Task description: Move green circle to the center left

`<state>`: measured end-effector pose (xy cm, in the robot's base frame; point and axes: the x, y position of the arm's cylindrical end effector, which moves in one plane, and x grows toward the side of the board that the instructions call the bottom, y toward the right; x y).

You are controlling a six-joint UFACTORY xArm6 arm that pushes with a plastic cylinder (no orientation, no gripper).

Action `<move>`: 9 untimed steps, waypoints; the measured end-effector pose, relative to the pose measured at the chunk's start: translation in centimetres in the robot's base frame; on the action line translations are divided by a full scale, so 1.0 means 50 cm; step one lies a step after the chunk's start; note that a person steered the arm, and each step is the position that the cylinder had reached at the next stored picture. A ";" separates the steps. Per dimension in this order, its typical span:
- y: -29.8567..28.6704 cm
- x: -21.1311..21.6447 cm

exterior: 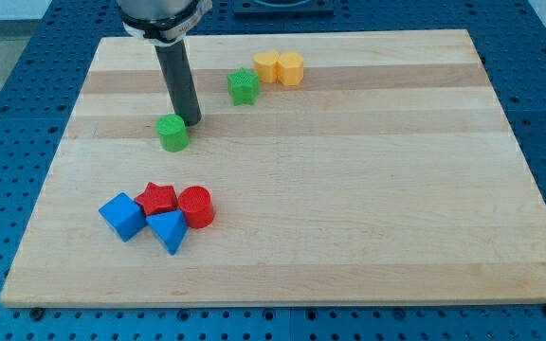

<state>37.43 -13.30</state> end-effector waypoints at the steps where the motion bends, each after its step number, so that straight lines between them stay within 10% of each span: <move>1: 0.047 0.024; 9: -0.139 0.077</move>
